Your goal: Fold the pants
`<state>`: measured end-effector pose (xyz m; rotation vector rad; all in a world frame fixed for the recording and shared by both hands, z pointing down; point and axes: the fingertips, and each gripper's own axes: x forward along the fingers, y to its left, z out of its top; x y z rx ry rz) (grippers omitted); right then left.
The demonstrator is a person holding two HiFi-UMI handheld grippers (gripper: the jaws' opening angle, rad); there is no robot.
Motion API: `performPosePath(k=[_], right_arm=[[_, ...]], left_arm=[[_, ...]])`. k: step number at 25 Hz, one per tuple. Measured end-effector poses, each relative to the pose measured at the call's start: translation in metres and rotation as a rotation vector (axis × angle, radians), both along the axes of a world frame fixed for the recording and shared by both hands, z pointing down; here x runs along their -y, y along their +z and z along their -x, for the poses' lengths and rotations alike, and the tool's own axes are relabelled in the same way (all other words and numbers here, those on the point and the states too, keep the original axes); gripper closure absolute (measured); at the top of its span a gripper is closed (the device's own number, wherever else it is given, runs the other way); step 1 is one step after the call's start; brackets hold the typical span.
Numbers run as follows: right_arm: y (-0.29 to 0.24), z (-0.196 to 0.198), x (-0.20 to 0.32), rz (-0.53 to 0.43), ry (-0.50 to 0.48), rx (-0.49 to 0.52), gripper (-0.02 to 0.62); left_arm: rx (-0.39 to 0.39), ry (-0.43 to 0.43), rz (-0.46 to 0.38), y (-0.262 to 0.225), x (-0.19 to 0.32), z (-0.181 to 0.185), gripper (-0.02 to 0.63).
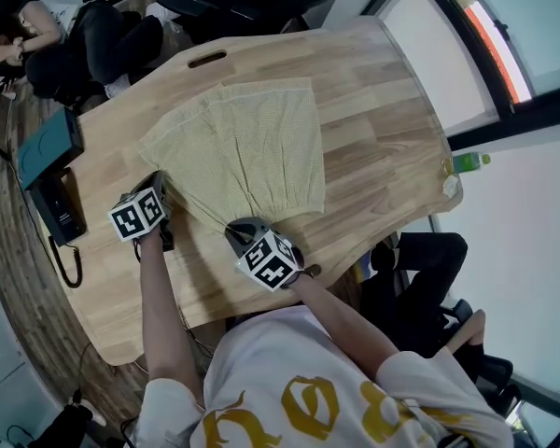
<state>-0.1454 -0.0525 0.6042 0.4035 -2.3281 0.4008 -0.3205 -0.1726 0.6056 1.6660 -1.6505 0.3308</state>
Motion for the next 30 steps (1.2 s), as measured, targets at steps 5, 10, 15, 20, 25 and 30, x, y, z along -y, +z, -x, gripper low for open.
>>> performPosePath(k=[5, 10, 15, 20, 25, 30], right_arm=[[-0.010, 0.003, -0.015, -0.009, -0.012, 0.005, 0.578], [-0.014, 0.008, -0.041, -0.009, -0.041, 0.007, 0.578], [-0.017, 0.014, -0.069, -0.015, -0.074, 0.016, 0.578], [-0.020, 0.012, -0.086, -0.013, -0.076, 0.025, 0.578], [-0.024, 0.010, -0.095, -0.025, -0.069, 0.028, 0.578], [-0.033, 0.006, -0.097, -0.039, -0.042, 0.043, 0.578]], left_arm=[[-0.009, -0.023, -0.021, -0.010, -0.018, 0.005, 0.591], [-0.012, -0.046, -0.039, -0.019, -0.045, 0.010, 0.591], [-0.009, -0.075, -0.047, -0.023, -0.080, 0.020, 0.591], [-0.008, -0.086, -0.050, -0.027, -0.106, 0.024, 0.591], [-0.016, -0.094, -0.078, -0.034, -0.120, 0.023, 0.591], [-0.044, -0.106, -0.150, -0.060, -0.124, 0.019, 0.591]])
